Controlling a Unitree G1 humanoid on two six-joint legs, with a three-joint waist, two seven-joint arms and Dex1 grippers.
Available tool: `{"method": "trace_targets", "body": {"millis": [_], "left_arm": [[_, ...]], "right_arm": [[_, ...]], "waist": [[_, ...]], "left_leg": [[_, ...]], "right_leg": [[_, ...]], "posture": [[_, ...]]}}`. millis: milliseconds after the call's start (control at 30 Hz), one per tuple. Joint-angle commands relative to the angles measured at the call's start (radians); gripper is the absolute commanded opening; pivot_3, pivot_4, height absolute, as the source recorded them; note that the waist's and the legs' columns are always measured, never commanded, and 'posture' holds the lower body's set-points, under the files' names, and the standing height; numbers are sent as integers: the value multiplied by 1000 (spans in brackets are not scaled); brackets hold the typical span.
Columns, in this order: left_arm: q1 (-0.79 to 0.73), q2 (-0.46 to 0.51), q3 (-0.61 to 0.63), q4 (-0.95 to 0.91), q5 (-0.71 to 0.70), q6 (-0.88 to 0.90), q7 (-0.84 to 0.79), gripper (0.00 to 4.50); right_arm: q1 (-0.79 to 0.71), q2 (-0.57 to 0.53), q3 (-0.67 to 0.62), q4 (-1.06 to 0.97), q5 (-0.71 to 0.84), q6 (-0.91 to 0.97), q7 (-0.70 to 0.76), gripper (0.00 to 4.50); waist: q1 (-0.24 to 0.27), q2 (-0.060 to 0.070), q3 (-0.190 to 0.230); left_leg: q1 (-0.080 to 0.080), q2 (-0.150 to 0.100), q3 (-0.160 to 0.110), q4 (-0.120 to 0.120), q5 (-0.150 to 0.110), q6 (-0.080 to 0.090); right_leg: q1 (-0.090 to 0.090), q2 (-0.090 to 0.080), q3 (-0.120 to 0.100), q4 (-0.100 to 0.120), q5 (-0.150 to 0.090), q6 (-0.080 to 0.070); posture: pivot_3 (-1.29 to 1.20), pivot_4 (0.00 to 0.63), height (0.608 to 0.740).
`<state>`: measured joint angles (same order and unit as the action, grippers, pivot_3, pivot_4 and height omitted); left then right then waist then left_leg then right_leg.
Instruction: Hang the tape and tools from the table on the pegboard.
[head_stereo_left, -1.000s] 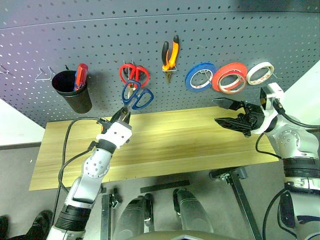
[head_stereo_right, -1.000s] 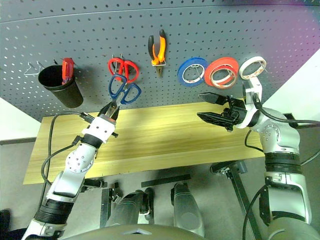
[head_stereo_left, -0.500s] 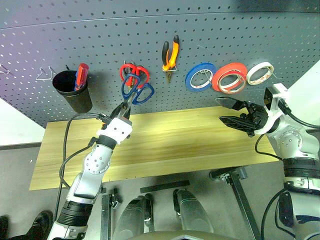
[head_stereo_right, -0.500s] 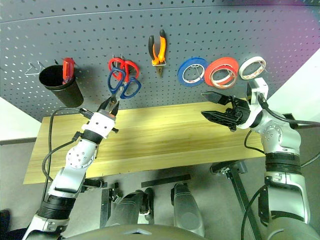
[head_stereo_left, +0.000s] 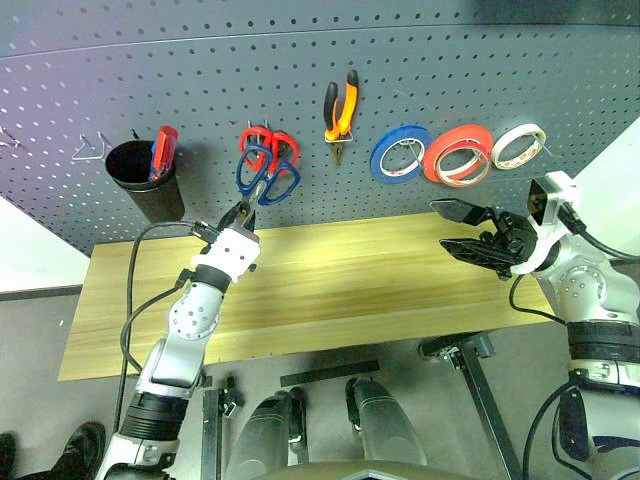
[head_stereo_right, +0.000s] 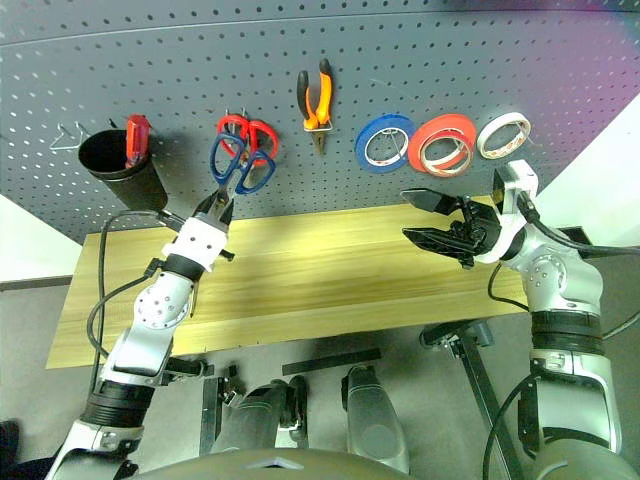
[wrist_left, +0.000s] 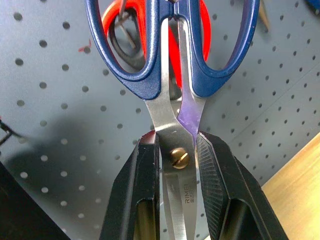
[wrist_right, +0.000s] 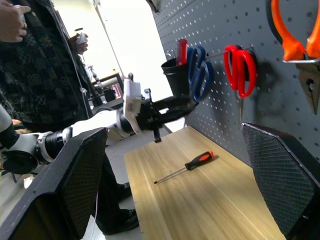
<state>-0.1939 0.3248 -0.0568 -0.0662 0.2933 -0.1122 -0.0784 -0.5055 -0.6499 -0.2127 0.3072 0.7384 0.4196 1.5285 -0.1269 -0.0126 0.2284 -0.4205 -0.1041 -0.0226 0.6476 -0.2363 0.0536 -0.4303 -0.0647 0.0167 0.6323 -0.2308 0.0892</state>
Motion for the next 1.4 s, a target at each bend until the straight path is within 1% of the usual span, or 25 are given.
{"method": "trace_targets", "body": {"millis": [33,333,400,433,700,733,833,933,1167,1267,1400], "left_arm": [[-49,-13,10,20,-19,-17,6,704],[-201,-47,2,226,-35,-50,8,704],[-224,-66,15,256,-117,-42,-56,1426],[-229,-69,16,261,-127,-35,-66,1716],[-177,-56,-2,244,-122,-62,-86,4371],[-156,-53,-7,229,-120,-57,-96,4443],[-91,-44,-12,179,-114,-52,-110,4443],[-25,-36,-6,107,-131,9,-141,4443],[82,-29,97,-23,-271,233,-204,4443],[104,-40,177,-36,-330,336,-174,4443],[108,-17,249,-2,-363,392,-159,4443]], "right_arm": [[-3,-3,-28,-47,15,-8,-5,4500],[1,-2,-29,-63,14,-7,-21,4500],[2,0,-31,-66,13,-10,-27,4500],[1,-1,-31,-66,12,-11,-30,4500],[3,-6,-33,-62,12,-11,-38,4500],[3,-5,-33,-62,12,-11,-39,4500],[1,-2,-31,-63,14,-10,-39,4500],[8,1,-16,-76,14,-11,-23,4500],[16,21,4,-101,20,-9,0,4500],[18,24,25,-126,8,-16,16,4500],[13,37,52,-126,-7,-27,23,4500]], "waist": [[2,0,0],[0,0,0],[-1,0,0],[-1,0,0],[-4,1,-1],[-4,1,-1],[-4,2,-1],[-4,2,-1],[-1,3,-2],[-2,4,-2],[0,4,-2]], "left_leg": [[0,0,0,1,0,0],[-2,0,0,1,0,0],[-3,0,0,2,0,0],[-3,0,0,2,0,0],[-4,0,0,2,0,1],[-4,0,0,2,0,1],[-4,0,0,2,-1,1],[-4,0,0,2,0,1],[-4,0,0,2,-1,1],[-4,0,0,2,-1,1],[-4,0,0,2,0,1]], "right_leg": [[0,0,0,0,0,0],[-1,0,0,0,1,1],[-1,0,0,0,1,1],[-2,0,0,0,1,1],[-3,0,0,0,1,1],[-3,0,0,0,1,1],[-3,0,0,0,1,1],[-3,0,0,0,1,1],[-3,0,0,0,1,1],[-3,0,0,0,1,1],[-3,0,0,0,1,1]], "posture": [[-297,204,740],[-311,202,740],[-311,202,740],[-311,202,740],[-314,198,740],[-312,198,740],[-311,197,740],[-307,196,740],[-280,194,740],[-276,196,740],[-264,201,740]]}}
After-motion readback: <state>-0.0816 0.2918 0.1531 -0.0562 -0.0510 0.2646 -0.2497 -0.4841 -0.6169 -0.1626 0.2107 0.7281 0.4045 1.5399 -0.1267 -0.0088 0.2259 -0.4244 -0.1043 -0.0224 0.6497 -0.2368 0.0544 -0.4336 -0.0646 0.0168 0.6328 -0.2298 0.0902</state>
